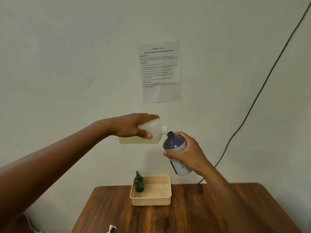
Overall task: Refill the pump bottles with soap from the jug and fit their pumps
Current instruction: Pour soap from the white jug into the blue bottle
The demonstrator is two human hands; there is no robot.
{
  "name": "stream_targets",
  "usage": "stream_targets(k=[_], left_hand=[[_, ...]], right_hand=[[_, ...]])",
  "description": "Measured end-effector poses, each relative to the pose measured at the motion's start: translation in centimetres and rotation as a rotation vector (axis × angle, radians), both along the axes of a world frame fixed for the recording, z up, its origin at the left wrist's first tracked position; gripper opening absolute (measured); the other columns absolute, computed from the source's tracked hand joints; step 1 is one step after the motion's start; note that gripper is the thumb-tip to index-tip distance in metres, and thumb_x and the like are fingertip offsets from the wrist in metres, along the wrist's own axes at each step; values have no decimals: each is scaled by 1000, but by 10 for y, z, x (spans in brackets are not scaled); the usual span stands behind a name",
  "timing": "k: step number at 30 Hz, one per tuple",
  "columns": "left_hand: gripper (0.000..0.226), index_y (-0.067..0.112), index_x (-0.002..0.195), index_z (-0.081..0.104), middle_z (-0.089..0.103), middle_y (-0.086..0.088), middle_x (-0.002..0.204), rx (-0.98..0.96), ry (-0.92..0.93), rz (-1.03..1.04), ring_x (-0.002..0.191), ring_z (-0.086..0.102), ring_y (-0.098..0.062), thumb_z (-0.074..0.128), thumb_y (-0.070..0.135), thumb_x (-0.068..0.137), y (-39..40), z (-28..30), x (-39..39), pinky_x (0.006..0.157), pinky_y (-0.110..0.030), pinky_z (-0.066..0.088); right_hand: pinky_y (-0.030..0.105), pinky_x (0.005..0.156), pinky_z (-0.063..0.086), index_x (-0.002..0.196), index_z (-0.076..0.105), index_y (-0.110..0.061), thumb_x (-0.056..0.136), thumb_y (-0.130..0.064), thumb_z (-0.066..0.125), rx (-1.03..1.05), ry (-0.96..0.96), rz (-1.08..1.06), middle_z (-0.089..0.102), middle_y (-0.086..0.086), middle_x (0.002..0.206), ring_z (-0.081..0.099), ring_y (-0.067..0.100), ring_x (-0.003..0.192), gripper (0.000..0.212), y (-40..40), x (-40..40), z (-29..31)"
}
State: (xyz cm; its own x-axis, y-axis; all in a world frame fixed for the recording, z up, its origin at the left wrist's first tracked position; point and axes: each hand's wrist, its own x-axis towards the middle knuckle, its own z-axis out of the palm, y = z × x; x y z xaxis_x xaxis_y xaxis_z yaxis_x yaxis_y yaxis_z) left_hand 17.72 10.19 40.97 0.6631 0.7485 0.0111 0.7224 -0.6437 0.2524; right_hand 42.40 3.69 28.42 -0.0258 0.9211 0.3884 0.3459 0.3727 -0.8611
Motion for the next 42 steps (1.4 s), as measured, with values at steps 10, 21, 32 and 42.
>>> stream_targets(k=[10,21,32,42], left_hand=[[78,34,159,29,46,8,150,38,74,-23,127,47,-15,69,49,94,-1,14,6,100,-27,40],[78,33,159,30,48,8,148,49,94,-27,124,47,-13,71,45,94,-2,21,12,91,-17,39],[78,29,160,31,49,5,149,40,106,-26,128,49,-17,71,42,94,-7,32,20,101,-27,42],[78,27,160,31,50,3,149,44,135,-34,130,49,-20,71,41,94,-9,38,22,109,-35,46]], right_hand=[[32,84,60,124,55,-35,72,-45,86,-22,-4,-14,65,-10,115,64,16,101,62,2,1,-3],[24,80,57,122,55,-37,72,-47,86,-21,14,-24,64,-14,114,64,12,100,59,2,1,-2],[26,80,58,123,54,-36,72,-46,86,-10,25,-35,63,-13,114,64,13,100,60,3,3,1],[32,87,59,126,54,-33,74,-44,85,-13,41,-33,64,-10,118,64,14,102,62,5,2,0]])
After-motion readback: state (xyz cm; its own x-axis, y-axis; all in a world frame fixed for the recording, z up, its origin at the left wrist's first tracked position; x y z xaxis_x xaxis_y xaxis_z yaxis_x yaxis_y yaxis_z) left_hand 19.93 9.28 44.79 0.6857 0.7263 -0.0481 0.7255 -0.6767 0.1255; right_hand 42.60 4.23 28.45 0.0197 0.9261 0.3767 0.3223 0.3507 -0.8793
